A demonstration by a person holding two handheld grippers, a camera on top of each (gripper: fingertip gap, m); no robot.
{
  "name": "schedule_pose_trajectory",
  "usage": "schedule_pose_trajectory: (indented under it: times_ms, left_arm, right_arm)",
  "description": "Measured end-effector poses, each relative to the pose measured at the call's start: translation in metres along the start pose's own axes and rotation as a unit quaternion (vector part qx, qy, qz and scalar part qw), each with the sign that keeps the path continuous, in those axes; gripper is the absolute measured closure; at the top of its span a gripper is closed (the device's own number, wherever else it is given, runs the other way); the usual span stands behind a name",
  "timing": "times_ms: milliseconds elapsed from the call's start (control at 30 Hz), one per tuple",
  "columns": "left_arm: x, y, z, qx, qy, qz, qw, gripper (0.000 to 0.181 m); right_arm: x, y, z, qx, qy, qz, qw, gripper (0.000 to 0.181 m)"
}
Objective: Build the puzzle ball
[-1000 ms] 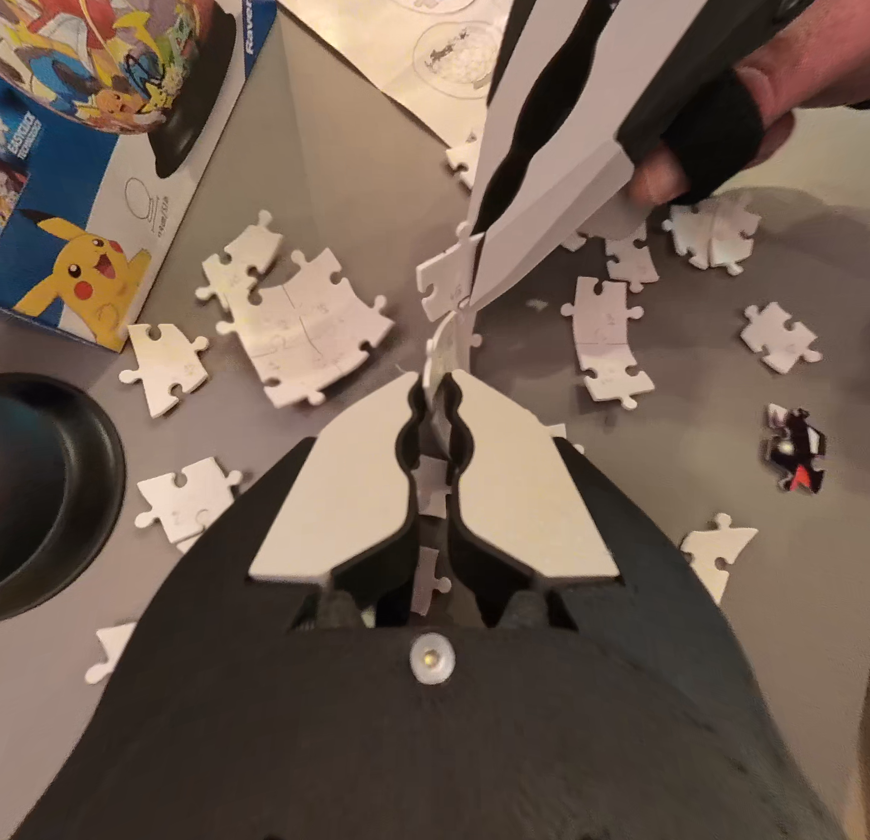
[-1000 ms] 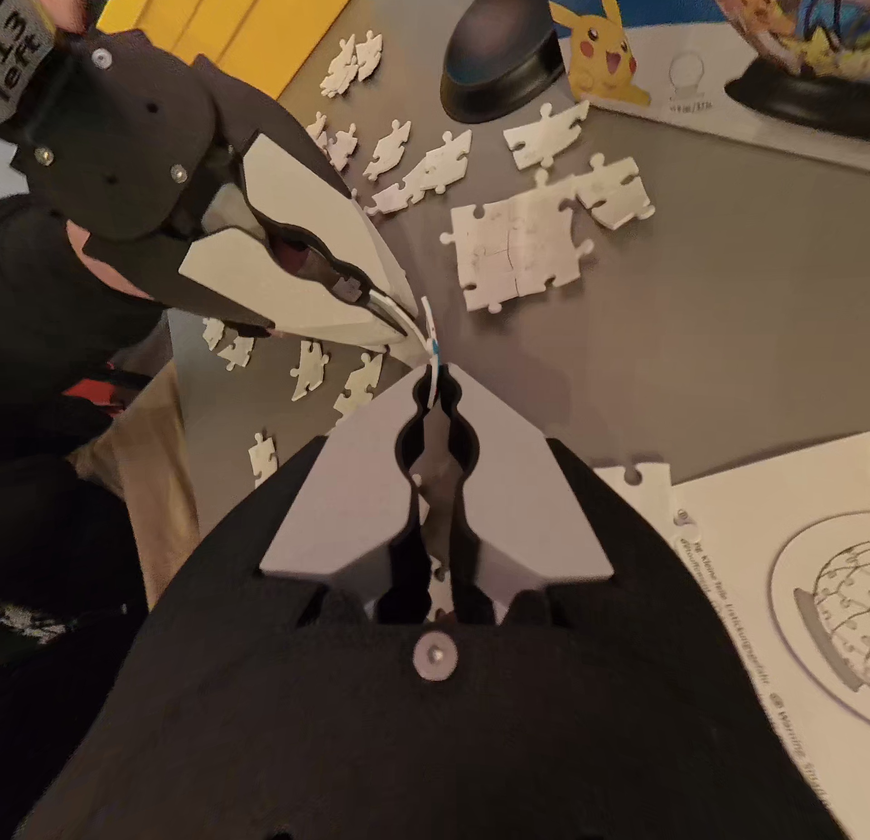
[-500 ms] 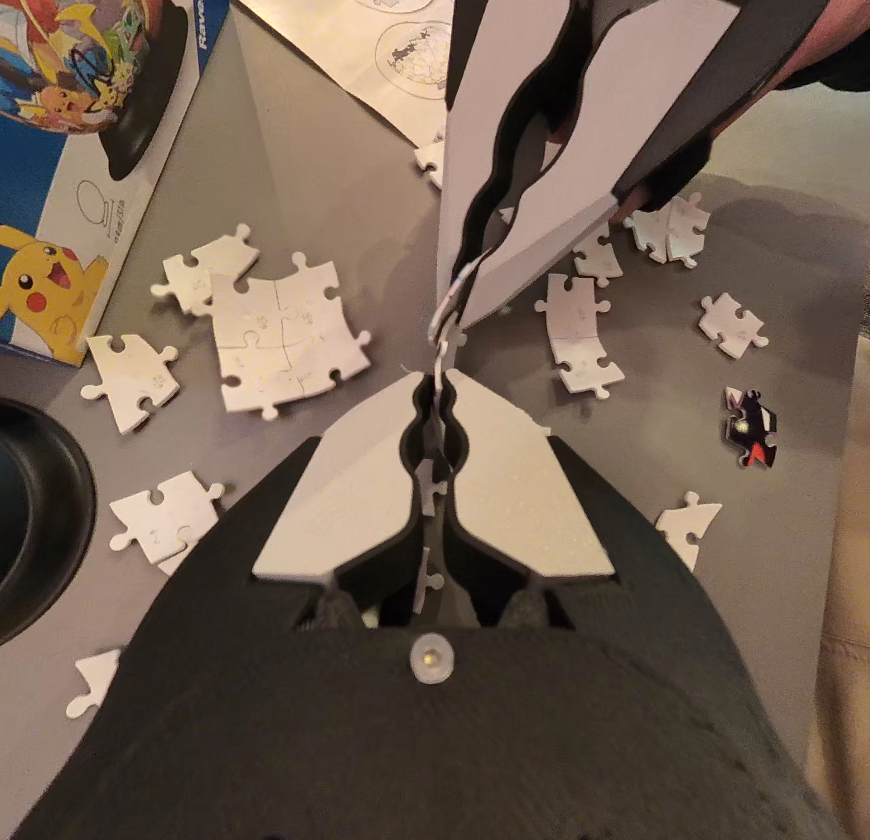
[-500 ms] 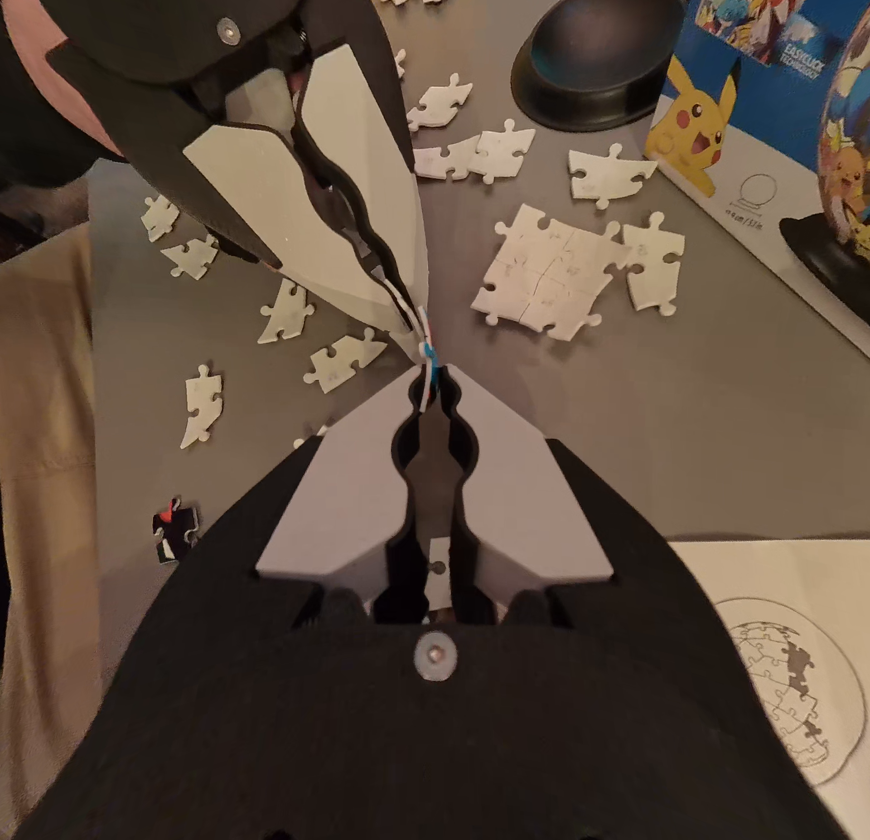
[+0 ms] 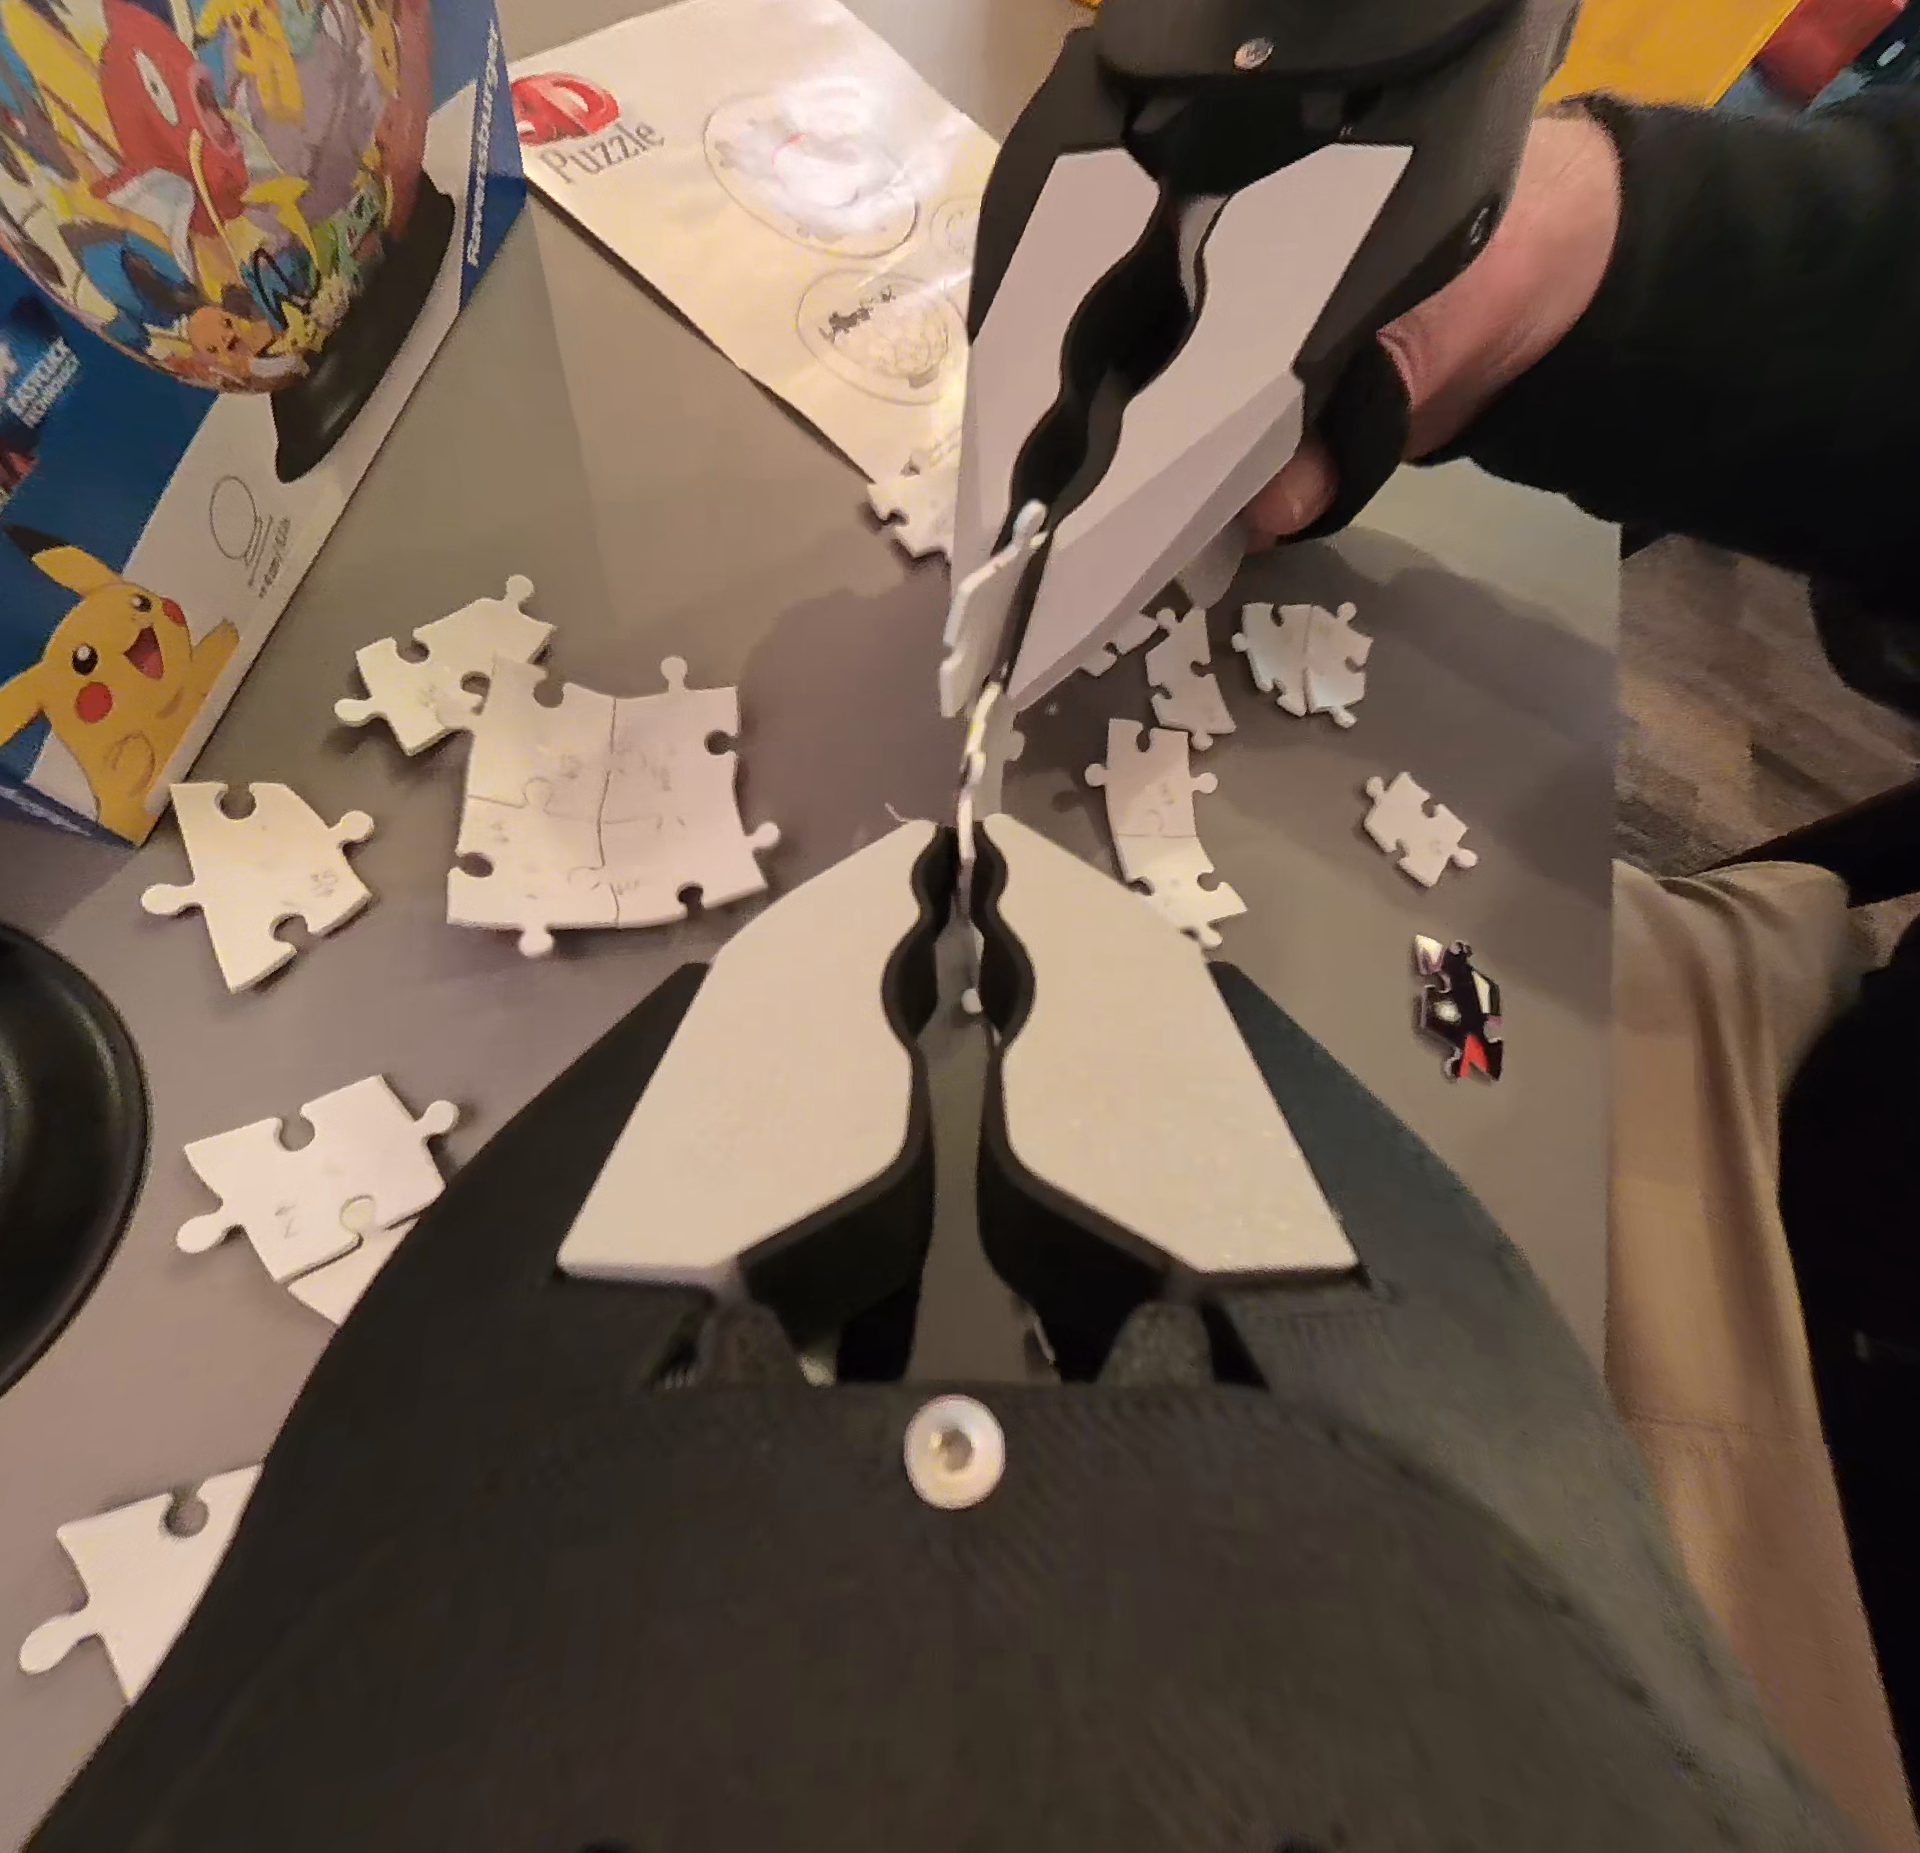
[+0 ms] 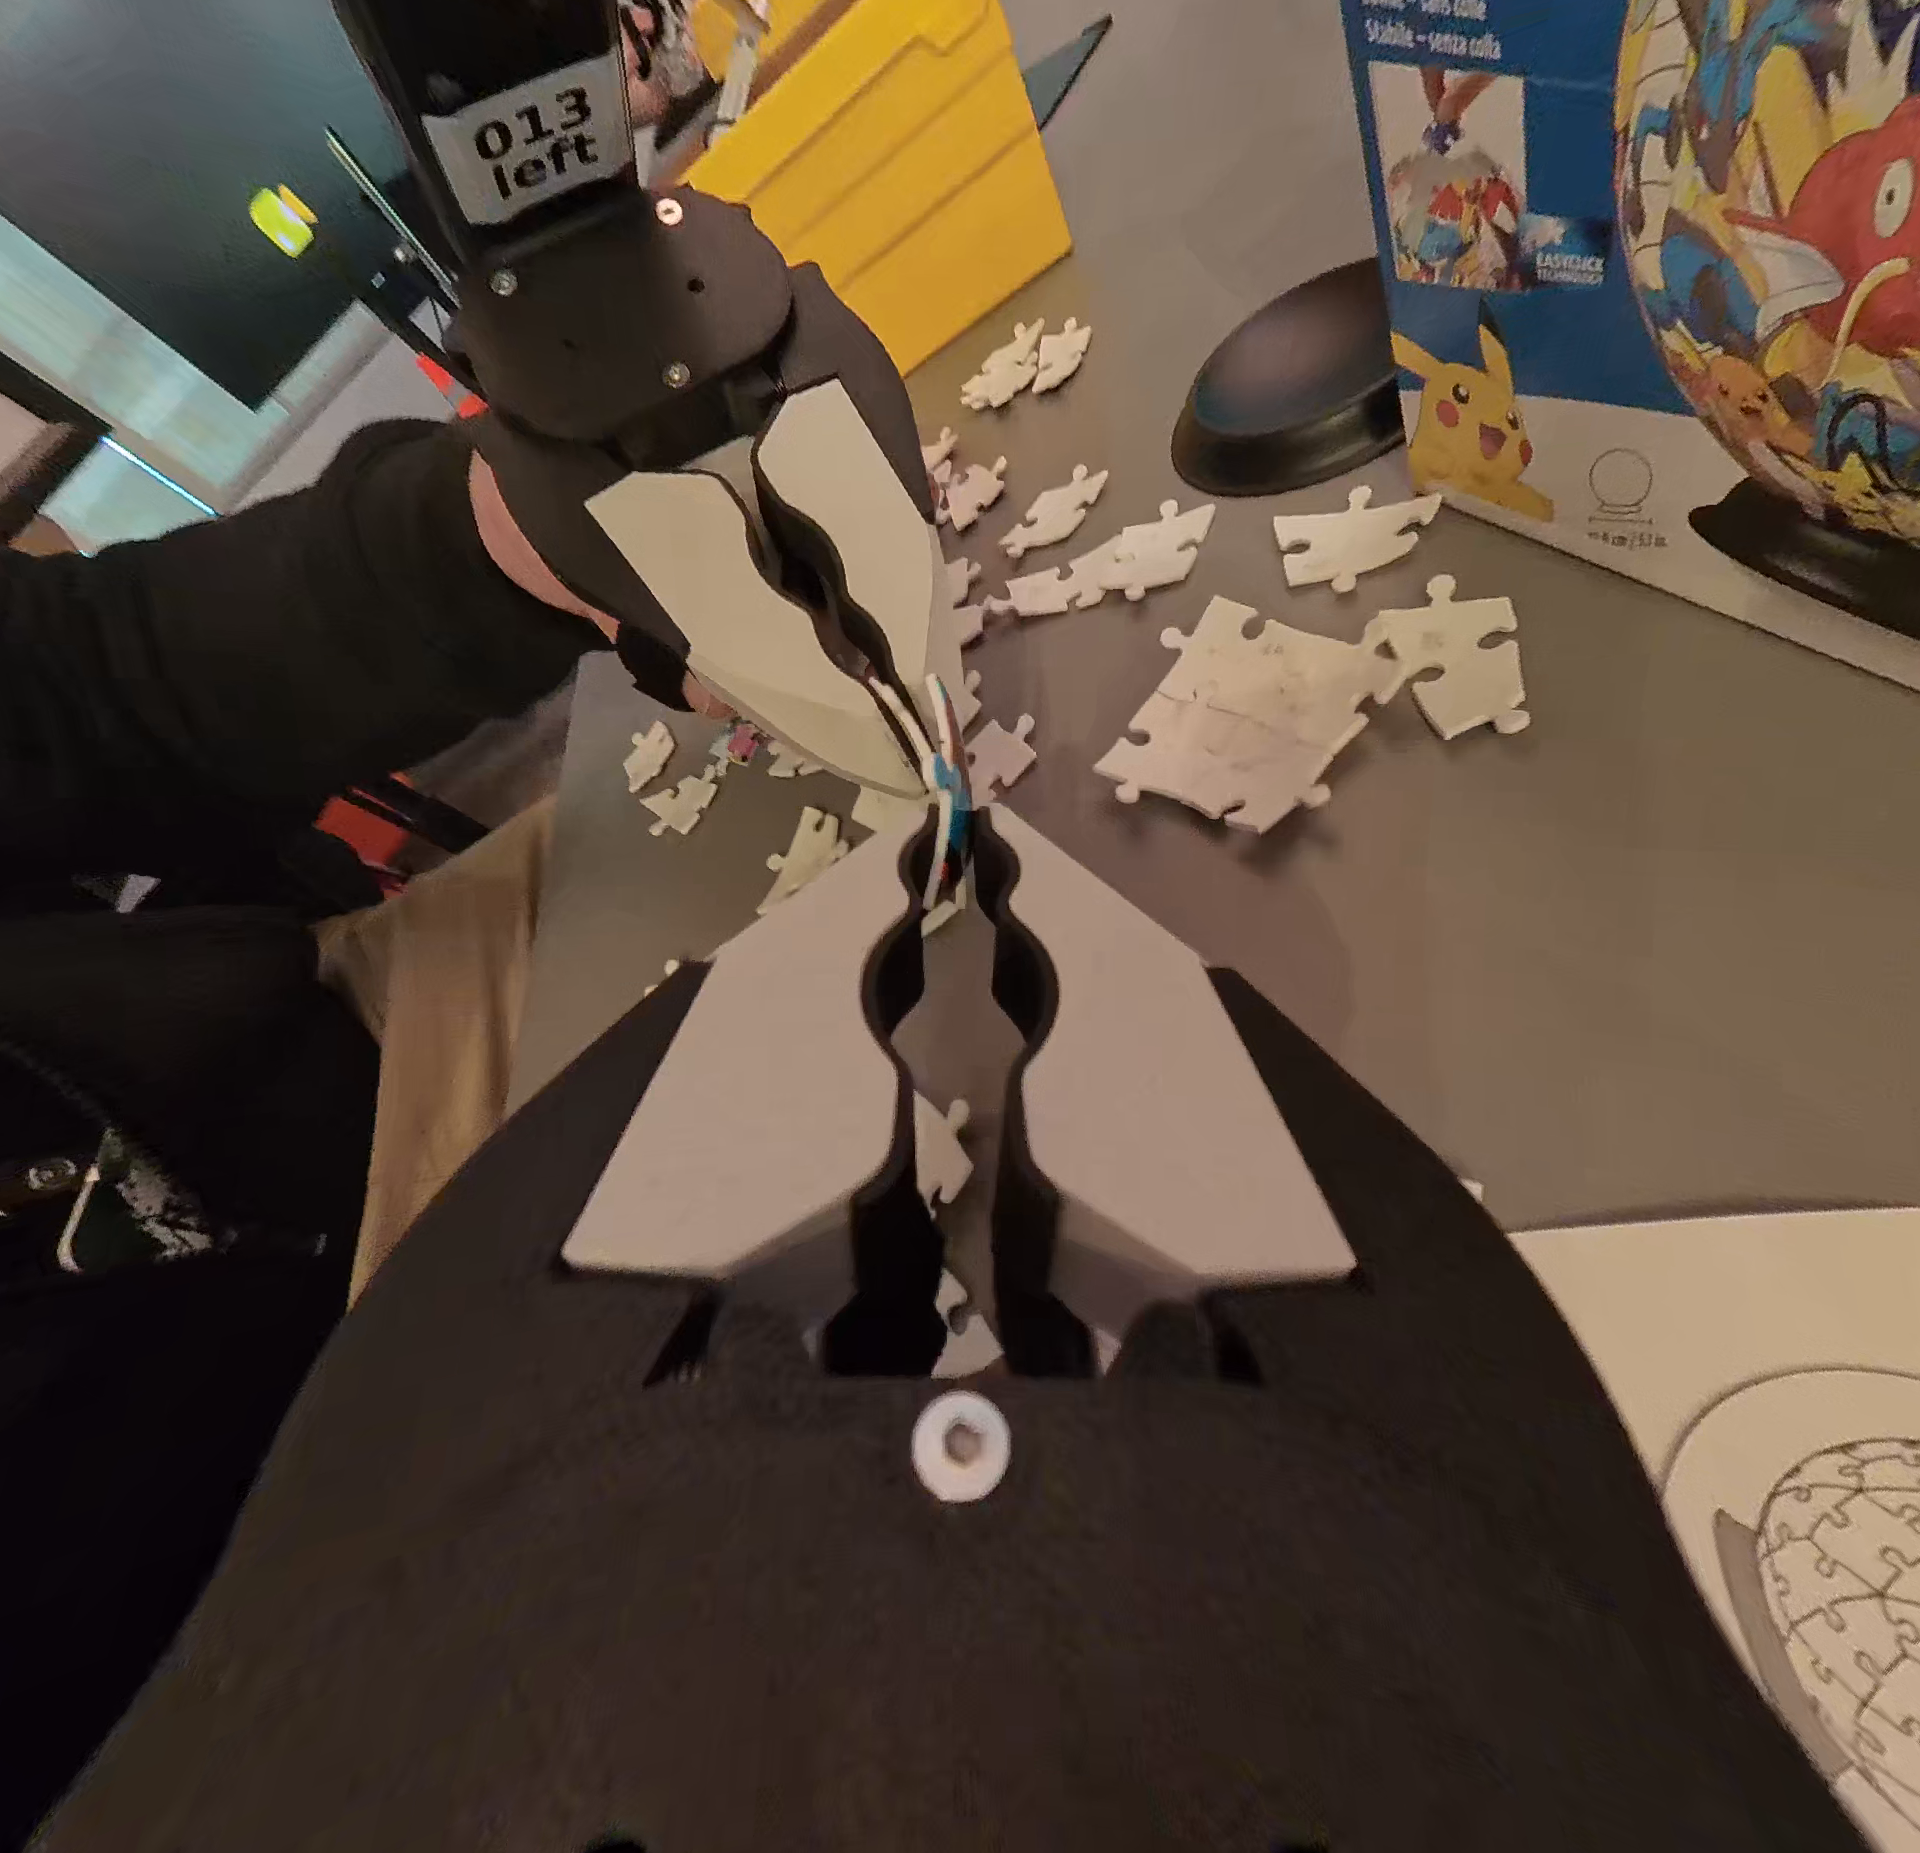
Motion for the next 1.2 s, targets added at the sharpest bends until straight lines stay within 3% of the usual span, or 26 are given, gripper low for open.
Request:
schedule_pose_trajectory:
  times_ms: [167,367,867,1200]
  left_arm:
    - [0.005,0.000,0.001,0.015,0.018,-0.012,1.000,0.179]
    - [0.005,0.002,0.003,0.017,0.024,-0.022,0.999,0.179]
    - [-0.003,0.001,-0.007,0.020,-0.030,-0.003,0.999,0.179]
    - [-0.005,0.000,-0.009,0.020,-0.031,0.001,0.999,0.179]
  right_arm:
    - [0.011,-0.003,0.010,-0.014,0.043,0.025,0.999,0.181]
    - [0.009,-0.005,0.010,0.001,0.036,0.016,0.999,0.181]
    - [0.000,-0.002,-0.008,0.079,-0.090,-0.071,0.990,0.181]
    - [-0.003,0.005,-0.009,0.072,-0.093,-0.086,0.989,0.180]
Point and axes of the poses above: each gripper's, where its closed fingertips meet, x back along the fingers, z out of its top, y = z × x across the jaws, the point moved 1 cm from there along x, back along the fingers, and after that the axes turned 8 degrees about -y, right-handed, at the moved point
